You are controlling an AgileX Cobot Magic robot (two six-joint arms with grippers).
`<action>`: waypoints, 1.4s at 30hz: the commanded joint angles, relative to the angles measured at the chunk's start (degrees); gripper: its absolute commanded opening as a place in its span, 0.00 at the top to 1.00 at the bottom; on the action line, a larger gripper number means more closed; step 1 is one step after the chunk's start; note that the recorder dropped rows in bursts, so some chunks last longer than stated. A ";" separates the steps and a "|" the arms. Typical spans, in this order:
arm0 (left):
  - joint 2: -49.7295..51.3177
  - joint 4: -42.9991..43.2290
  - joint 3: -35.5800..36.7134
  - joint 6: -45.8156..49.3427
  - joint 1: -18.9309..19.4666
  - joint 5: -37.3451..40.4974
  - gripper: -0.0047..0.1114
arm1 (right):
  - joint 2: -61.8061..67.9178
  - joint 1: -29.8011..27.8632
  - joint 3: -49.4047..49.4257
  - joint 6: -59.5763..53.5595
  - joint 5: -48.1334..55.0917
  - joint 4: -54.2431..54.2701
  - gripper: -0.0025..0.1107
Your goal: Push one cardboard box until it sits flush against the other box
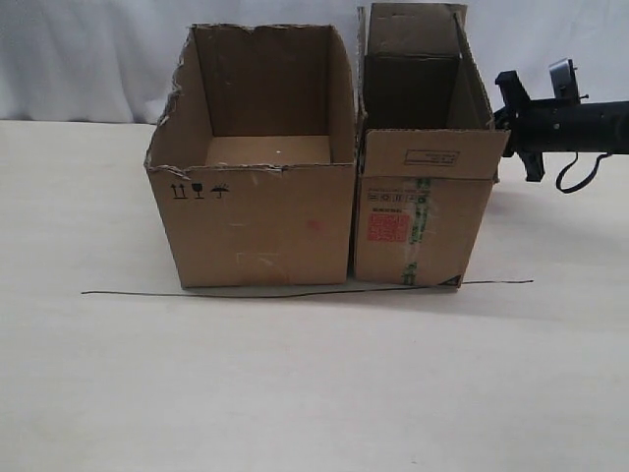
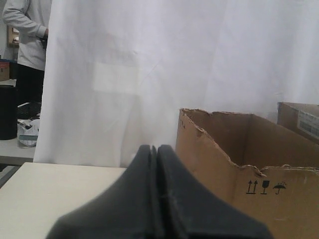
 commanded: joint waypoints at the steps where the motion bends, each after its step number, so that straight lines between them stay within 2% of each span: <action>1: -0.18 0.09 0.16 -0.28 -0.52 -0.52 0.96 | 0.03 0.03 -0.38 -0.93 -0.42 0.48 0.93; 22: -0.18 0.09 0.16 -0.28 -0.52 -0.52 0.96 | 1.02 0.03 -0.55 -2.26 0.37 2.46 0.93; 35: -0.18 0.09 0.16 -0.28 -0.52 -0.52 0.96 | 1.64 2.63 -0.55 -3.77 -1.77 3.06 0.93; 42: -0.18 0.09 0.16 -0.28 -0.52 -0.52 0.96 | 1.54 0.66 -0.55 -4.49 -2.84 3.06 0.93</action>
